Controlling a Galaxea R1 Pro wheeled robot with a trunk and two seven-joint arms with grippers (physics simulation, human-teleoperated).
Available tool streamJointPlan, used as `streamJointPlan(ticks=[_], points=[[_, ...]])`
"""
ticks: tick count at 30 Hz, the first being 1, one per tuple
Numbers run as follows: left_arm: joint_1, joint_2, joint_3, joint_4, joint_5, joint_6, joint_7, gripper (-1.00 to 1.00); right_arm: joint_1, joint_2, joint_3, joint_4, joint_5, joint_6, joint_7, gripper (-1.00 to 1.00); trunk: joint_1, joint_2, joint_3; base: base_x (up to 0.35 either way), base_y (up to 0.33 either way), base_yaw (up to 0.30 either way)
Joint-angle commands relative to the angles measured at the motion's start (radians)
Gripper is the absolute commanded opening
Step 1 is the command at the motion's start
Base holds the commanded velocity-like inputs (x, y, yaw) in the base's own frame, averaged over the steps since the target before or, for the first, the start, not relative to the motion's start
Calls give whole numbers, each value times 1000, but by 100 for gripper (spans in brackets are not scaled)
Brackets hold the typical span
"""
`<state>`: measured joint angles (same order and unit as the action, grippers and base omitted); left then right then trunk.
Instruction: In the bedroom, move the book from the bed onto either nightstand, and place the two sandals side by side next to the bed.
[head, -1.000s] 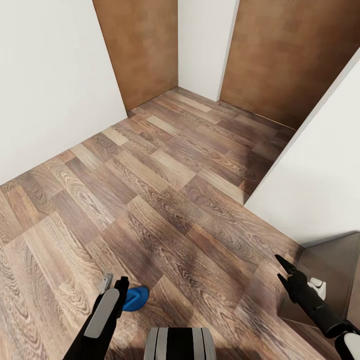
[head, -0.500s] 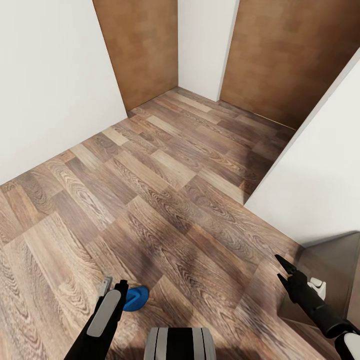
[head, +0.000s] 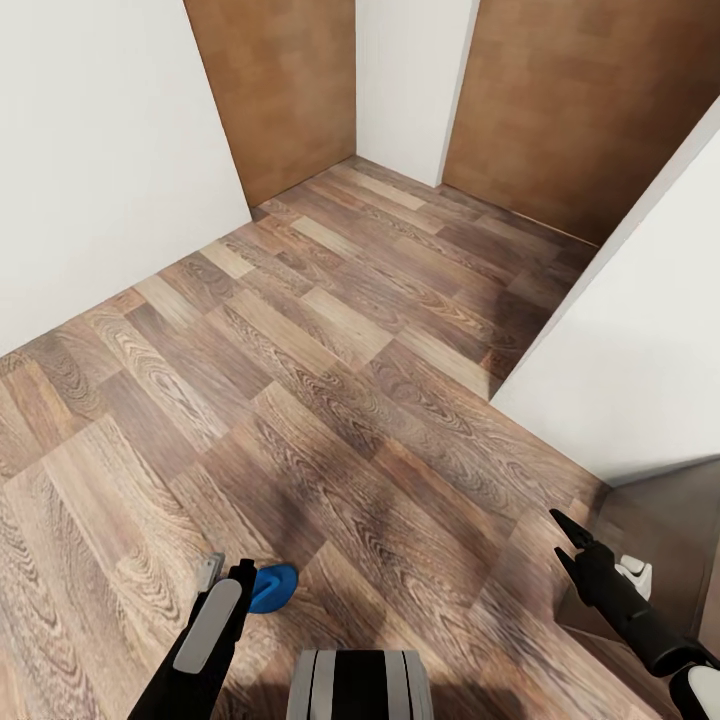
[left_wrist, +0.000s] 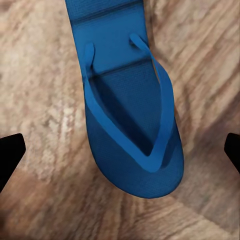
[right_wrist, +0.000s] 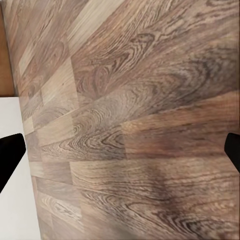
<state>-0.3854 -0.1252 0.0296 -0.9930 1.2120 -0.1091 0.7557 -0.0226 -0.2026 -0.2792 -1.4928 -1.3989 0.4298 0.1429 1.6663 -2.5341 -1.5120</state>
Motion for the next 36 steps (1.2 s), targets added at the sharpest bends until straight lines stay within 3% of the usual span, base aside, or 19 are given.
streamJointPlan(ticks=[1,5,12,36], points=[[0,-1,1,-1,11,-9,1,100,0,0,-1,0,-5,6,1,100,0,0,-1,0,0,0],[0,-1,1,-1,11,-8,-7,100,0,0,-1,0,-5,6,1,100,0,0,-1,0,0,0],[0,-1,1,-1,11,-7,-77,100,0,0,-1,0,-4,6,1,100,0,0,-1,0,0,0],[0,0,2,-1,12,0,-81,100,0,0,-1,0,-3,6,1,100,0,0,-1,42,0,0]])
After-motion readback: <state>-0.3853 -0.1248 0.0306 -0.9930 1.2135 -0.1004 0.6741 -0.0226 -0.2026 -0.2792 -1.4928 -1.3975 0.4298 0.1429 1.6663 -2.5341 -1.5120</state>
